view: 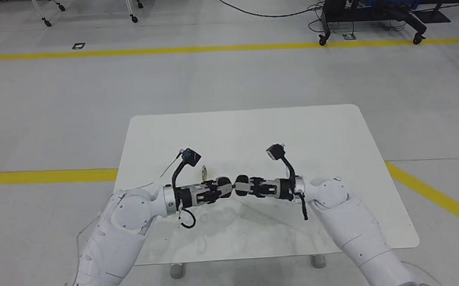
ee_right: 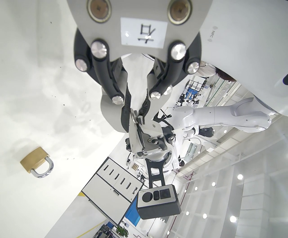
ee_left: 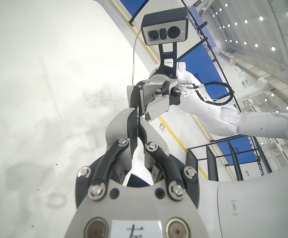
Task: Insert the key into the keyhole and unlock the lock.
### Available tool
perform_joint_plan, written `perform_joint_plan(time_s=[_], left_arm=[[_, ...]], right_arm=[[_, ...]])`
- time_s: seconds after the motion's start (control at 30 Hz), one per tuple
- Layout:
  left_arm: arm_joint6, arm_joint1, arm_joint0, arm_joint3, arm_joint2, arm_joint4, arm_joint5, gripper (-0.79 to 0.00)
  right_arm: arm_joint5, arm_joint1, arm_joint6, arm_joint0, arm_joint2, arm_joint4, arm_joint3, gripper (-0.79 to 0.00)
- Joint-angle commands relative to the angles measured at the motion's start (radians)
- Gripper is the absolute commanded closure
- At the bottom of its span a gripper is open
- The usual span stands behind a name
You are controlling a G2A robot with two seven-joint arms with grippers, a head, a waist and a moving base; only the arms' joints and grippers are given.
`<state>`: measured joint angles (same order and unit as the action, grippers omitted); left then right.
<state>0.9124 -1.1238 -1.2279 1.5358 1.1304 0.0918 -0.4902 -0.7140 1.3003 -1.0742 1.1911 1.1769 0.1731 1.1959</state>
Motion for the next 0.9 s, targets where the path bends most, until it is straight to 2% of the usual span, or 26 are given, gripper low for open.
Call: perform_joint_plan(time_s=[0.0,0.03,0.27,0.3,0.33,0.53,0.63,0.73,0.87], left_arm=[[-0.003,0.001,0.0,0.0,0.0,-0.001,0.002,0.0],[-0.003,0.002,0.0,0.0,0.0,-0.001,0.002,0.0],[-0.016,0.005,0.001,-0.001,0.001,-0.01,0.009,0.0],[-0.021,0.006,0.0,-0.001,0.002,-0.01,0.01,-0.323],[-0.028,0.007,0.001,-0.001,0.005,-0.009,0.009,-0.785],[-0.139,0.015,-0.009,0.008,0.053,0.099,0.019,-0.785],[-0.236,0.022,-0.025,0.034,0.08,0.285,0.054,-0.785],[-0.326,0.028,-0.048,0.07,0.087,0.525,0.128,-0.785],[-0.324,0.032,-0.065,0.101,0.038,0.794,0.201,-0.785]], right_arm=[[-0.001,-0.002,0.001,-0.001,-0.003,0.002,0.002,-0.034],[-0.002,-0.003,0.001,-0.001,-0.004,0.004,0.003,0.0],[-0.011,-0.015,-0.003,0.003,-0.008,-0.012,0.013,0.0],[-0.011,-0.017,0.0,0.004,-0.007,-0.015,0.014,0.0],[-0.013,-0.019,0.004,0.006,-0.006,-0.016,0.016,0.0],[-0.037,-0.033,0.084,0.023,0.044,-0.011,0.012,0.0],[-0.049,-0.044,0.143,0.041,0.09,-0.014,0.018,0.0],[-0.054,-0.052,0.218,0.066,0.129,-0.042,0.038,0.0],[-0.055,-0.06,0.276,0.098,0.156,-0.08,0.071,0.0]])
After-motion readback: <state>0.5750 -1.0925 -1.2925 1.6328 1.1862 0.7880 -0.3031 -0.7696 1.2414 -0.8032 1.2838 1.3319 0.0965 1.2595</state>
